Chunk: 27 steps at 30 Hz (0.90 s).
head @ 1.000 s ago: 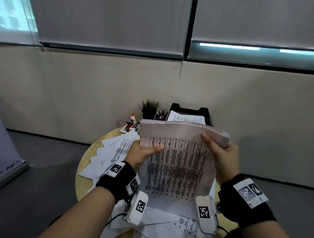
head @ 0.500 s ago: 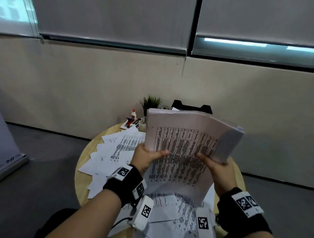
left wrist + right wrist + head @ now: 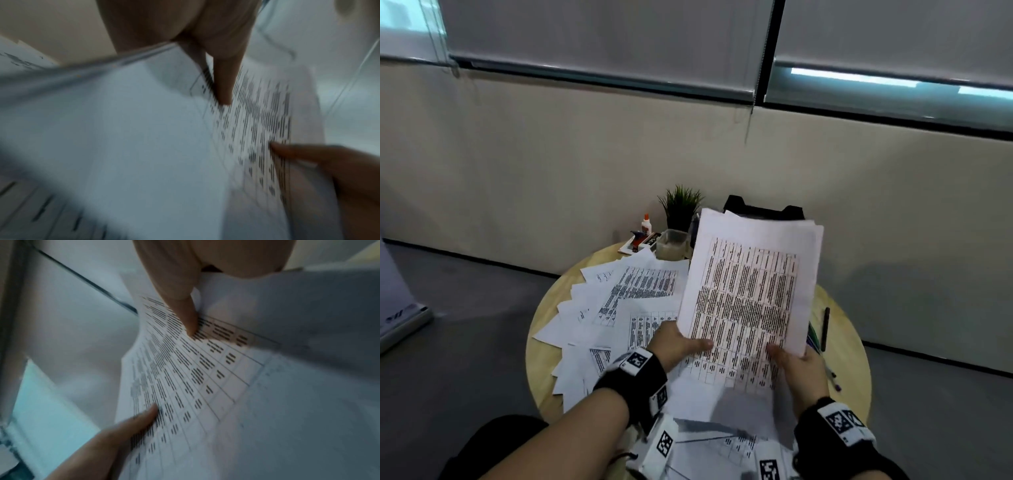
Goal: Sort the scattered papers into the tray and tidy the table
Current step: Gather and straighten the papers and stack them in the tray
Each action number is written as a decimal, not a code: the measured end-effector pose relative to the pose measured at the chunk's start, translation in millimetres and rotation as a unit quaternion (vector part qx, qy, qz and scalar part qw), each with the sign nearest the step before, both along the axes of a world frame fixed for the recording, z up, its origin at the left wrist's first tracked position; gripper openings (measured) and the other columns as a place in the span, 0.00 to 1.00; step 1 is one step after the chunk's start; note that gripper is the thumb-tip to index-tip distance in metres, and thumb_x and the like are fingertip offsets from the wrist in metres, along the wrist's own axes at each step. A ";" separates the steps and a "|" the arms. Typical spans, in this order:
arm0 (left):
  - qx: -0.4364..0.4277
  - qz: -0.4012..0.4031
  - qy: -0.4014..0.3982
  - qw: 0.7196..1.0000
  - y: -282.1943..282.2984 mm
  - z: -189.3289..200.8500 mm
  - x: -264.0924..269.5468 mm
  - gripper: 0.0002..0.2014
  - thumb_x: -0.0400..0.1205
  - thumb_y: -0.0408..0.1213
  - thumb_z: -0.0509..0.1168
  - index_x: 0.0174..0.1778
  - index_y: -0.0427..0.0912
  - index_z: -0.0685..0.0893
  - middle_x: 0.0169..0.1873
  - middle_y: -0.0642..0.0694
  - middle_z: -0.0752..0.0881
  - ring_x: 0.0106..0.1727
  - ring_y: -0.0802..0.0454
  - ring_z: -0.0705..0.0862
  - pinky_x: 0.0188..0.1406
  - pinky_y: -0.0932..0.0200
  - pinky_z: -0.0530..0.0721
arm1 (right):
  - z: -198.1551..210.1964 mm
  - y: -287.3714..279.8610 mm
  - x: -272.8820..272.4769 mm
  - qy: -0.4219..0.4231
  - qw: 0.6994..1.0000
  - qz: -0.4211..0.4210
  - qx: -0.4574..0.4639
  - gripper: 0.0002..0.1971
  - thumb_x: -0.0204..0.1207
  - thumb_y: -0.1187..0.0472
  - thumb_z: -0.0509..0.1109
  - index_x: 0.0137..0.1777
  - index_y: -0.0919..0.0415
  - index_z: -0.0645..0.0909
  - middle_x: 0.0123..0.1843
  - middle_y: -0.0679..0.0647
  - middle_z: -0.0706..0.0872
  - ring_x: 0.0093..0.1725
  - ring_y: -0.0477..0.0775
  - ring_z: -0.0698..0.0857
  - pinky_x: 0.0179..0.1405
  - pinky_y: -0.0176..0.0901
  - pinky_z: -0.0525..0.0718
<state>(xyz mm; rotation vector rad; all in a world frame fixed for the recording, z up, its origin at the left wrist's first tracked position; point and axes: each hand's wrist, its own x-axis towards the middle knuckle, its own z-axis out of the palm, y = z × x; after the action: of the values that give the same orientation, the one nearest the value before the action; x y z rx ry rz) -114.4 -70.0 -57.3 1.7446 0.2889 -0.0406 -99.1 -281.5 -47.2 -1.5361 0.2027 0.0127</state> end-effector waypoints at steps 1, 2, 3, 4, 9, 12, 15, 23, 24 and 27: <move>0.005 -0.021 0.017 1.000 1.1 -1.5 0.4 0.23 0.65 0.45 0.81 0.49 0.34 0.85 0.44 0.36 0.90 0.47 0.41 0.89 0.49 0.50 0.88 | -3.5 -1.6 -0.3 0.017 1.000 0.002 -0.015 0.03 0.75 0.74 0.70 0.44 0.74 0.78 0.37 0.69 0.80 0.40 0.57 0.76 0.36 0.40 0.74; 0.008 -0.038 0.028 0.999 1.0 -3.8 -1.2 0.15 0.69 0.40 0.79 0.46 0.38 0.85 0.42 0.41 0.90 0.44 0.46 0.89 0.44 0.59 0.86 | -9.7 -3.6 -1.6 0.039 0.999 0.005 -0.023 0.04 0.75 0.74 0.70 0.42 0.71 0.77 0.36 0.65 0.77 0.37 0.56 0.74 0.28 0.37 0.74; 0.016 -0.048 0.046 0.998 0.9 -8.9 -3.0 0.11 0.71 0.36 0.77 0.47 0.40 0.85 0.42 0.45 0.89 0.43 0.50 0.88 0.41 0.64 0.83 | -16.2 -5.1 -4.2 0.063 0.998 0.009 -0.018 0.04 0.75 0.75 0.69 0.43 0.71 0.76 0.37 0.63 0.76 0.34 0.56 0.73 0.20 0.34 0.73; 0.031 -0.051 0.055 0.997 0.3 -15.9 -5.0 0.11 0.72 0.34 0.76 0.49 0.40 0.86 0.44 0.46 0.89 0.44 0.51 0.87 0.42 0.65 0.81 | -22.8 -6.4 -7.1 0.087 0.996 0.009 -0.004 0.04 0.75 0.77 0.68 0.46 0.72 0.76 0.39 0.63 0.76 0.32 0.57 0.73 0.15 0.31 0.72; 0.062 -0.109 0.119 0.985 -2.0 -36.4 -17.4 0.15 0.76 0.32 0.72 0.59 0.38 0.83 0.45 0.49 0.87 0.45 0.55 0.85 0.43 0.67 0.81 | -52.4 -14.2 -5.9 0.187 0.982 0.007 0.012 0.09 0.73 0.81 0.68 0.52 0.77 0.75 0.44 0.64 0.82 0.36 0.60 0.79 0.33 0.43 0.80; 0.052 -0.183 0.144 0.971 6.2 -32.4 -20.4 0.13 0.77 0.26 0.67 0.56 0.43 0.81 0.48 0.48 0.86 0.49 0.51 0.85 0.50 0.61 0.83 | -62.4 -16.8 6.1 0.207 0.978 -0.017 0.007 0.26 0.68 0.77 0.74 0.65 0.84 0.71 0.62 0.69 0.81 0.53 0.67 0.82 0.58 0.51 0.74; -0.101 -0.222 0.216 0.945 17.6 -27.1 -27.6 0.19 0.77 0.20 0.58 0.61 0.42 0.79 0.57 0.35 0.87 0.46 0.35 0.89 0.37 0.47 0.90 | -54.7 -19.1 21.1 0.196 0.980 -0.011 0.010 0.29 0.69 0.74 0.76 0.68 0.82 0.70 0.66 0.68 0.79 0.66 0.69 0.78 0.62 0.52 0.68; -0.150 -0.185 0.164 0.957 29.6 -19.7 15.9 0.24 0.80 0.15 0.56 0.67 0.42 0.76 0.60 0.45 0.85 0.57 0.44 0.86 0.38 0.57 0.90 | -22.9 -26.0 76.8 0.188 0.977 0.093 0.033 0.28 0.47 0.72 0.82 0.47 0.65 0.75 0.45 0.66 0.75 0.42 0.63 0.74 0.53 0.52 0.73; -0.152 -0.181 0.164 0.958 29.1 -20.7 22.0 0.23 0.80 0.15 0.56 0.66 0.43 0.75 0.61 0.45 0.84 0.59 0.43 0.85 0.38 0.57 0.90 | -29.0 -29.0 83.6 0.184 0.976 0.105 0.048 0.34 0.37 0.71 0.80 0.46 0.61 0.71 0.41 0.64 0.70 0.40 0.63 0.69 0.49 0.53 0.71; -0.161 -0.166 0.157 0.960 24.6 -27.0 51.9 0.23 0.80 0.15 0.56 0.69 0.40 0.74 0.64 0.42 0.83 0.62 0.41 0.84 0.44 0.54 0.90 | -19.9 -32.2 79.3 0.202 0.968 0.141 0.050 0.16 0.52 0.76 0.67 0.40 0.63 0.71 0.32 0.61 0.73 0.31 0.60 0.72 0.48 0.57 0.78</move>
<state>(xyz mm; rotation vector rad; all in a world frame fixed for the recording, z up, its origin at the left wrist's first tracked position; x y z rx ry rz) -62.5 -45.4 -84.3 1.4395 0.2024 -0.5834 -19.9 -313.7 -67.1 -1.4371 0.2988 0.5570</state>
